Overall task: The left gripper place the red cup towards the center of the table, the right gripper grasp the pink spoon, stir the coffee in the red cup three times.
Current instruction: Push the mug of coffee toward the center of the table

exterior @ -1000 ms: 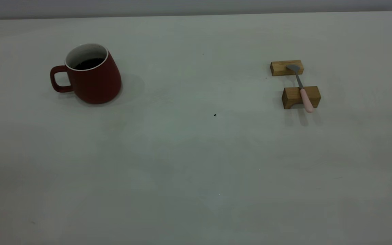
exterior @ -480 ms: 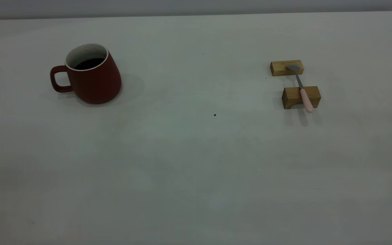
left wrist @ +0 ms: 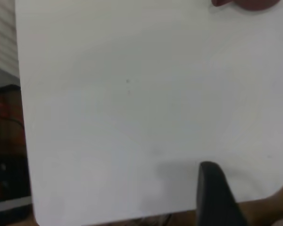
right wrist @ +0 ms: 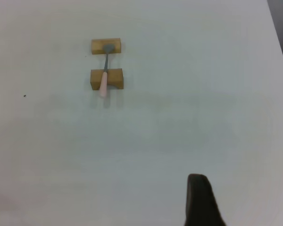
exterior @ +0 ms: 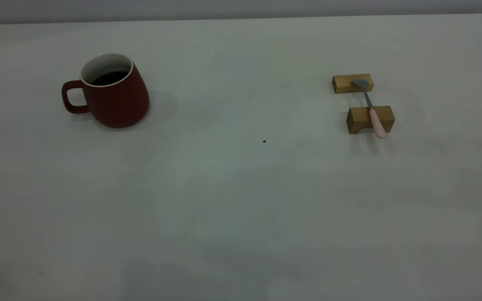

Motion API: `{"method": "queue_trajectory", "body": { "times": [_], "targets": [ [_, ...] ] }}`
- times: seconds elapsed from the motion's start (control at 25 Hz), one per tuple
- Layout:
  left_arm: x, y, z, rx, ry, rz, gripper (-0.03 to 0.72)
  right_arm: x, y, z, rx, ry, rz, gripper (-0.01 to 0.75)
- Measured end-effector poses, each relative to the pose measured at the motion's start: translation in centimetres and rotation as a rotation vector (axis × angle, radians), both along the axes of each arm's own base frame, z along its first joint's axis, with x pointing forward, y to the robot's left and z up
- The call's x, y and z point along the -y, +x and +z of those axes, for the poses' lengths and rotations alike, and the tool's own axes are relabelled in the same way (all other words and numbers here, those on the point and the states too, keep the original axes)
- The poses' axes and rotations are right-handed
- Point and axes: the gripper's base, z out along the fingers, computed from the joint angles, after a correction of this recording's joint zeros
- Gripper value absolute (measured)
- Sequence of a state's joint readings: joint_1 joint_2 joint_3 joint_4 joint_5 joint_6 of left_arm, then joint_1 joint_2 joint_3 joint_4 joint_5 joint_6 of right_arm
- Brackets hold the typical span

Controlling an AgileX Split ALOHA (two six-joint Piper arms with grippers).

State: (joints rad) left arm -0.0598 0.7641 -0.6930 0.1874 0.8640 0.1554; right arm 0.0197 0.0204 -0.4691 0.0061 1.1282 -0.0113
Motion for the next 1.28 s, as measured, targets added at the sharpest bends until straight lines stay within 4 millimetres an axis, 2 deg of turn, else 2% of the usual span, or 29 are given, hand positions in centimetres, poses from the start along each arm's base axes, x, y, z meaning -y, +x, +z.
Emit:
{"method": "queue_trajectory", "body": {
  "times": [0.08, 0.24, 0.4, 0.52, 0.64, 0.76, 0.88, 1.12, 1.28],
  "targets": [
    [0.3, 3.8, -0.1, -0.077, 0.03, -0.055, 0.54, 0.0, 0.0, 0.0, 0.0, 0.0, 0.0, 0.502],
    [1.0, 11.5, -1.5, -0.239, 0.074, -0.183, 0.633, 0.0, 0.0, 0.0, 0.0, 0.0, 0.0, 0.502],
    [2.0, 19.0, -4.1, -0.362, 0.114, -0.305, 0.653, 0.0, 0.0, 0.0, 0.0, 0.001, 0.0, 0.502],
    [2.9, 23.5, -6.5, -0.452, 0.141, -0.39, 0.653, 0.0, 0.0, 0.0, 0.0, 0.001, 0.0, 0.502],
    [3.6, 27.0, -8.7, -0.53, 0.161, -0.46, 0.653, 0.0, 0.0, 0.0, 0.0, 0.001, 0.0, 0.502],
    [3.8, 29.4, -10.7, -0.588, 0.179, -0.524, 0.653, 0.0, 0.0, 0.0, 0.0, 0.001, 0.0, 0.502],
    [4.0, 30.8, -12.8, -0.623, 0.197, -0.589, 0.648, 0.0, 0.0, 0.0, 0.0, 0.001, 0.0, 0.502],
    [3.9, 32.1, -17.4, -0.646, 0.255, -0.703, 0.629, 0.0, 0.0, 0.0, 0.0, 0.0, 0.0, 0.502],
    [4.0, 32.8, -19.1, -0.616, 0.287, -0.767, 0.606, 0.0, 0.0, 0.0, 0.0, 0.0, 0.0, 0.503]
  ]
}}
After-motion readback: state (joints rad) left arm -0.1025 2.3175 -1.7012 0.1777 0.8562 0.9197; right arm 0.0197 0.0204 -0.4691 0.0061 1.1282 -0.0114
